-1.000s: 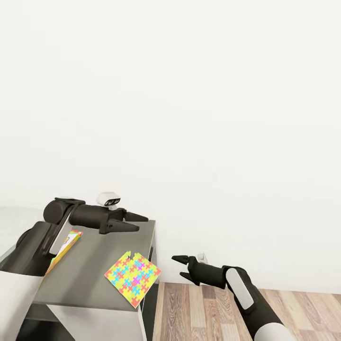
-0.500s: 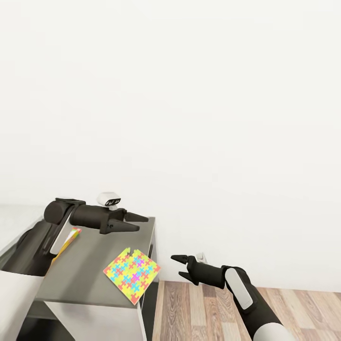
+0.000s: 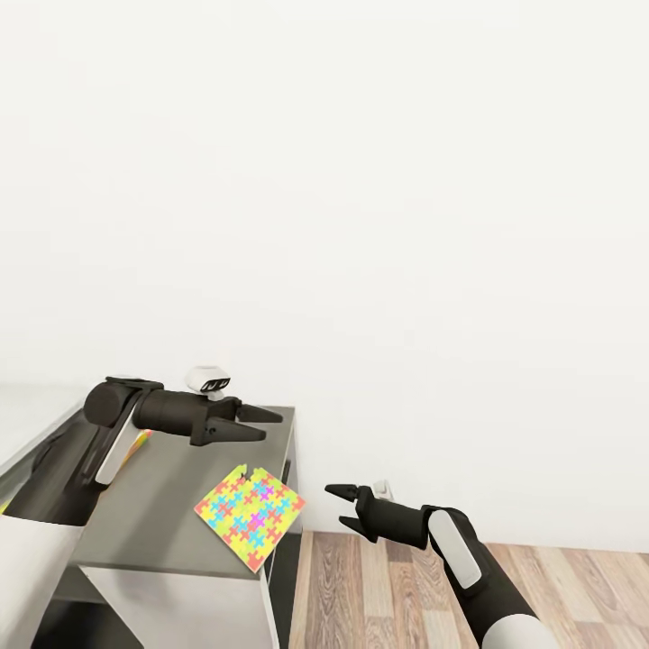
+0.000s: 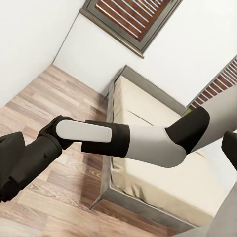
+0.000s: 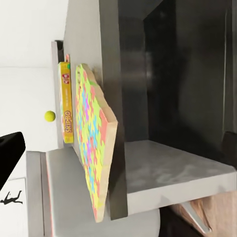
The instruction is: Put all the toys in the child's room - the three board games (two on the bed and one on the table), the two jigsaw puzzles on the table, and the tennis ball on the table - inside the toy box on the table in the child's room.
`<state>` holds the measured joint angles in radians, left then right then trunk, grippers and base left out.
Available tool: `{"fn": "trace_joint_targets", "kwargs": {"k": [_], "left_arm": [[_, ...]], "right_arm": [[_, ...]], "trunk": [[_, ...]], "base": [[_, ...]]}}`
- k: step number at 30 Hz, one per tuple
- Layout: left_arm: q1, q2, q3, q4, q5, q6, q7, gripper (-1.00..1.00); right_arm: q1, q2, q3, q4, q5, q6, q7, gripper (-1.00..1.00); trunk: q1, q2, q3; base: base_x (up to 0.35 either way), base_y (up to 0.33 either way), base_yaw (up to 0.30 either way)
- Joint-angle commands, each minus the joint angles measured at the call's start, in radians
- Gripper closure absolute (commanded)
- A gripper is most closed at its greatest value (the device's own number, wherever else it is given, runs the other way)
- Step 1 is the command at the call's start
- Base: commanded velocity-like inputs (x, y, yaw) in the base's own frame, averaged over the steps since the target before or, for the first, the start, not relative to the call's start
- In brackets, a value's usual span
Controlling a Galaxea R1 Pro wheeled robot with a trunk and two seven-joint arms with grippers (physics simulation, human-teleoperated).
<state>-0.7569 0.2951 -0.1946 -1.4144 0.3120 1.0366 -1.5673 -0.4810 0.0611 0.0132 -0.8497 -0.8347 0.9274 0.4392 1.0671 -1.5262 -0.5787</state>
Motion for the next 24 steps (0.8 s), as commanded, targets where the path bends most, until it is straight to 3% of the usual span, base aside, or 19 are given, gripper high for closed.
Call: {"fn": "trace_joint_targets", "kwargs": {"k": [1,8,11,24], "left_arm": [[-0.001,0.001,-0.002,0.000,0.001,0.011,-0.003,-1.00],[-0.001,0.003,-0.002,0.000,0.003,0.011,-0.003,-1.00],[-0.001,0.004,-0.002,-0.001,0.004,0.011,-0.003,-1.00],[-0.001,0.006,0.001,0.000,0.006,0.011,-0.003,-1.00]], "right_arm": [[-0.001,0.000,-0.001,0.000,0.005,0.003,0.006,-1.00],[-0.001,0.001,-0.001,-0.002,0.006,0.001,0.089,-1.00],[-0.001,0.002,-0.001,-0.001,0.012,-0.001,0.119,-1.00],[-0.001,0.000,-0.001,0.000,0.015,-0.002,0.131,-1.00]], "trunk": [[0.004,-0.008,-0.004],[0.031,-0.057,-0.026],[0.031,-0.057,-0.026],[0.031,-0.057,-0.026]], "base": [[0.000,0.000,0.000],[0.000,0.000,0.000],[0.000,0.000,0.000],[0.000,0.052,0.000]]}}
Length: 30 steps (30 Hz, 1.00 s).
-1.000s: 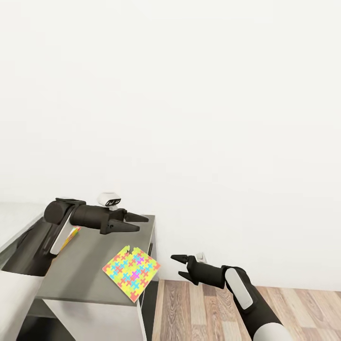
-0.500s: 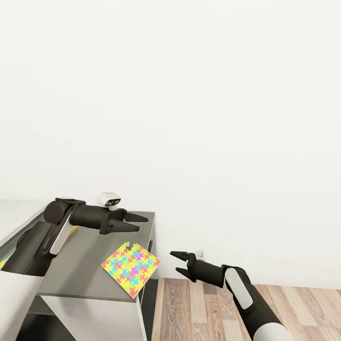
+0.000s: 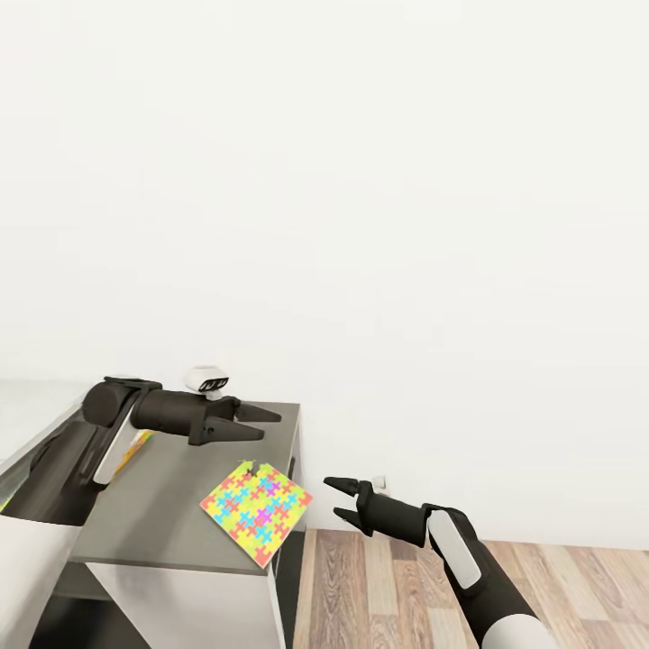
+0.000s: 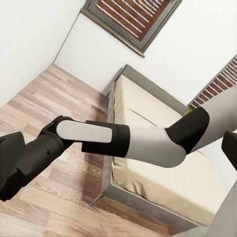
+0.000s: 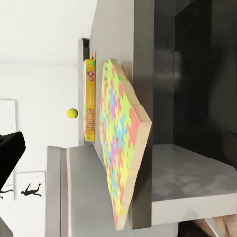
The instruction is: Put all the toys in the child's room - the three board games (two on the bed and one on the table), the two jigsaw puzzles on the table, and the tennis ball on the table - inside the toy box on the table in the child's room.
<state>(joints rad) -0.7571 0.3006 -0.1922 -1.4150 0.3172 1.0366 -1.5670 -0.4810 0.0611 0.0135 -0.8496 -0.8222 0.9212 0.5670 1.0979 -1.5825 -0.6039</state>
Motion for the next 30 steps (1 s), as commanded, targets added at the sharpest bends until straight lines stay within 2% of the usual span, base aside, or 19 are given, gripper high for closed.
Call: {"fn": "trace_joint_targets", "kwargs": {"k": [1,14,25,30], "left_arm": [[-0.001,0.001,-0.002,0.000,0.001,0.011,-0.004,-1.00],[-0.001,0.001,-0.003,0.000,0.000,0.011,-0.004,-1.00],[-0.001,0.001,-0.003,-0.001,0.002,0.011,-0.004,-1.00],[-0.001,0.000,-0.003,0.000,0.002,0.011,-0.004,-1.00]], "right_arm": [[-0.001,0.000,-0.001,0.000,0.003,0.004,0.003,-1.00],[-0.001,0.000,-0.001,0.000,0.003,0.004,0.004,-1.00],[-0.001,0.000,-0.001,0.000,0.004,0.003,0.003,-1.00],[-0.001,0.000,-0.001,0.000,0.005,0.002,0.003,-1.00]], "trunk": [[0.000,-0.001,-0.001],[0.000,-0.001,-0.001],[0.000,-0.001,-0.001],[0.019,-0.036,-0.017]], "base": [[0.000,0.214,0.000],[0.000,0.112,0.000],[0.000,0.015,0.000],[0.000,0.000,0.000]]}}
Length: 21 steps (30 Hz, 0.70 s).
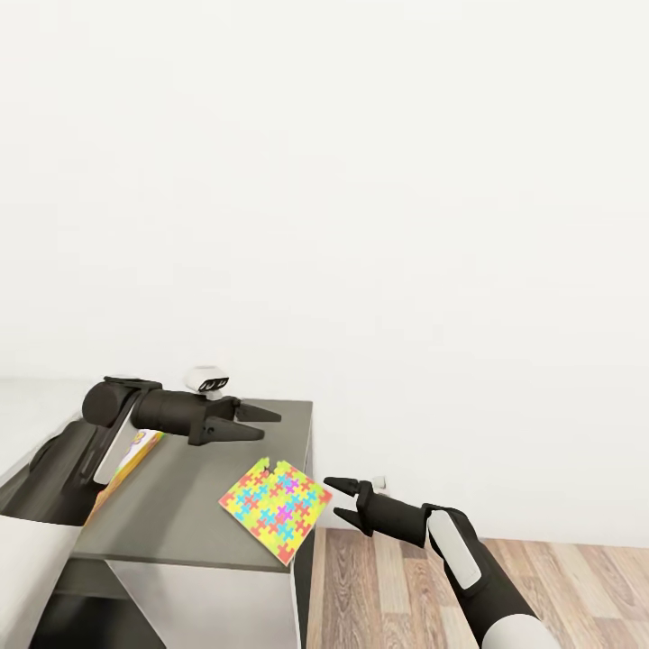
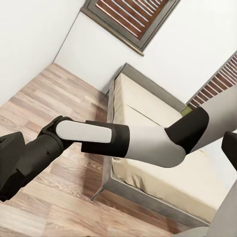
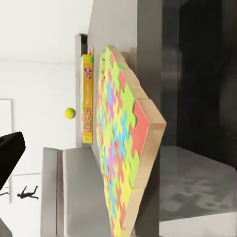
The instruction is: Put all the toys in the child's room - the three board games (two on the bed and one on the table), the two jigsaw puzzles on the table, and the tennis ball on the table - inside the toy box on the table in the child's room.
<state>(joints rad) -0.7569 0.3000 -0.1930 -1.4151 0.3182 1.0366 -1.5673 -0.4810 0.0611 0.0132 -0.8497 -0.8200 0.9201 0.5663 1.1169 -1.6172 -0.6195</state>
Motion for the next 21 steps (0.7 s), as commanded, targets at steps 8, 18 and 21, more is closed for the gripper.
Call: {"fn": "trace_joint_targets", "kwargs": {"k": [8,18,21], "left_arm": [[-0.001,0.001,-0.002,0.000,0.001,0.011,-0.004,-1.00],[-0.001,0.001,-0.002,0.000,0.002,0.011,-0.004,-1.00],[-0.001,0.001,-0.002,-0.001,0.002,0.011,-0.004,-1.00]], "right_arm": [[-0.001,0.000,-0.001,0.000,0.002,0.003,0.004,-1.00],[-0.001,0.000,-0.001,0.000,0.002,0.003,0.003,-1.00],[-0.001,0.000,-0.001,0.000,0.002,0.003,0.003,-1.00]], "trunk": [[0.027,-0.050,-0.023],[0.027,-0.050,-0.023],[0.027,-0.050,-0.023]], "base": [[0.000,0.000,0.000],[0.000,0.031,0.000],[0.000,0.178,0.000]]}}
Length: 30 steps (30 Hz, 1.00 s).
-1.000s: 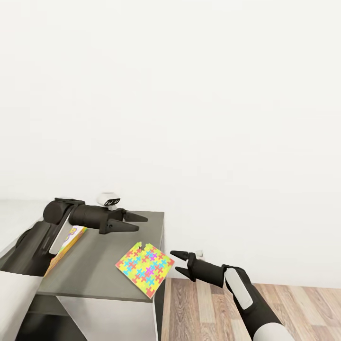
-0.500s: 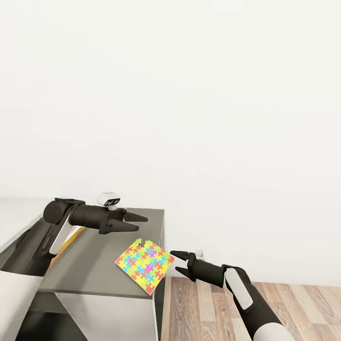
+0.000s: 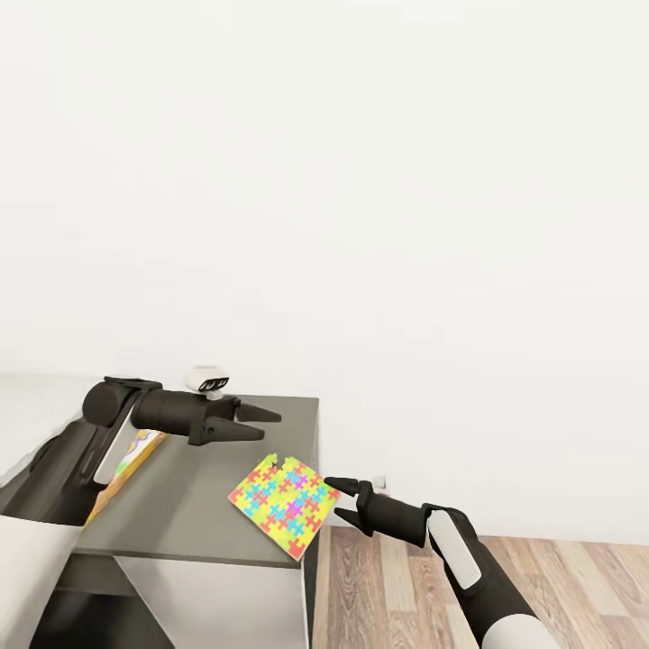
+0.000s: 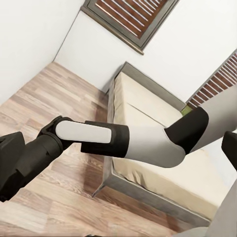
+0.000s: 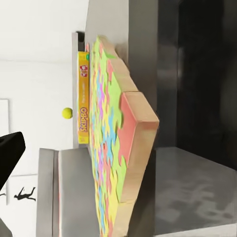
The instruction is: Put all the toys in the child's room - the three board games (two on the bed and one on the table), the two jigsaw puzzles on the table, and the tennis ball on the table - inside the toy box on the table in the child's room.
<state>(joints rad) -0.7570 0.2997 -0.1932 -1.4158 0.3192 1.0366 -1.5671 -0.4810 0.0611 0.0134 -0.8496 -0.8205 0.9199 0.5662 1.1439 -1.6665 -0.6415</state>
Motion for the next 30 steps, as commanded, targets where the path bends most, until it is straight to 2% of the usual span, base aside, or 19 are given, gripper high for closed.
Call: {"fn": "trace_joint_targets", "kwargs": {"k": [1,12,24,25,30], "left_arm": [[-0.001,0.001,-0.002,0.000,0.001,0.011,-0.004,-1.00],[-0.001,0.001,-0.002,0.000,0.001,0.011,-0.004,-1.00],[-0.001,0.002,-0.001,0.000,0.003,0.011,-0.004,-1.00],[-0.001,0.002,-0.001,0.000,0.003,0.011,-0.004,-1.00],[-0.001,0.002,0.000,0.001,0.003,0.011,-0.004,-1.00]], "right_arm": [[-0.001,0.000,-0.001,0.000,0.003,0.004,0.004,-1.00],[-0.001,0.000,-0.001,0.000,0.003,0.004,0.004,-1.00],[-0.001,0.000,-0.001,0.000,0.001,0.002,0.004,-1.00],[-0.001,0.000,-0.001,0.000,0.001,0.002,0.004,1.00],[-0.001,0.000,-0.001,0.000,0.000,0.002,0.004,1.00]], "trunk": [[0.000,-0.001,-0.001],[0.000,-0.001,-0.001],[-0.004,0.006,0.002],[-0.008,0.013,0.005],[-0.027,0.048,0.021]], "base": [[0.000,0.093,0.000],[0.000,0.103,0.000],[0.000,0.012,0.000],[0.000,0.000,0.000],[0.000,0.000,0.000]]}}
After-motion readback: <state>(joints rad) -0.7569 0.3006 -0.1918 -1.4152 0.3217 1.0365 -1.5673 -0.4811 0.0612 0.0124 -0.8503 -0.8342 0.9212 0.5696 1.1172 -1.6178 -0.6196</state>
